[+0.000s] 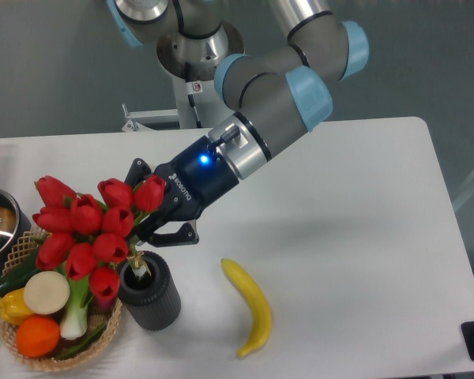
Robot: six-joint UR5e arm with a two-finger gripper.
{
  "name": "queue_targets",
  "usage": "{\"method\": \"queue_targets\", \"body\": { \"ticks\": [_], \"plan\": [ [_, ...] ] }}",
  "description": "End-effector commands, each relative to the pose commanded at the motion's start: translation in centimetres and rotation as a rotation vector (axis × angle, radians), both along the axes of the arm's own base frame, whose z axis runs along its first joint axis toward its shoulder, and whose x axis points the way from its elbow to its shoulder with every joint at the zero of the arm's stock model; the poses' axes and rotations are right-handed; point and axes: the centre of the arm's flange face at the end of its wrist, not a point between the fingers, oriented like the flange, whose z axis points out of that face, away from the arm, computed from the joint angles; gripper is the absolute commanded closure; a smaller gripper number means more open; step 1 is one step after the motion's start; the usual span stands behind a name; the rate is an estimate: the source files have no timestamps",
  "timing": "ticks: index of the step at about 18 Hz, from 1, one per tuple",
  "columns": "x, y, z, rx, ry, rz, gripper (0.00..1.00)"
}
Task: Insert the flowers into the vase
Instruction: 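Lower the tulip stems into the black vase and open the gripper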
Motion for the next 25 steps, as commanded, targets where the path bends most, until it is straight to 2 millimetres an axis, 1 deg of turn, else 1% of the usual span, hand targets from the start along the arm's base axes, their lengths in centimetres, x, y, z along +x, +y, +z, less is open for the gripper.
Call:
{"method": "queue_targets", "body": {
  "ticks": [2, 3, 6, 11, 15, 18, 19, 20, 23, 25],
  "plan": [
    [0.2, 0.2, -0.9, -0.012, -0.014, -0.005, 0.98],
    [0.4, 0.2, -1.8, -0.022, -0.027, -0.006, 0.94],
    [1.0, -0.3, -3.9, -0.048, -0.058, -0.008, 0.89],
    [1.1, -0.4, -7.8, -0.047, -0.04, -0.031, 0.85],
    [0.6, -0.1, -9.9, -0.063, -0.05, -0.034, 0.85],
    [0.2, 0.0, -12.0, -0.13, -0.023, -0.015, 0.84],
    [0.1, 0.1, -12.4, -0.132, -0.022, -0.017, 0.8],
    [0.2, 0.2, -12.8, -0.135, -0.025, -0.021, 0.74],
    [0.4, 0.2, -13.0, -0.14, -0.027, -0.022, 0.38],
    [0.8, -0.2, -13.3, -0.147, -0.033, -0.022, 0.21]
  ]
}}
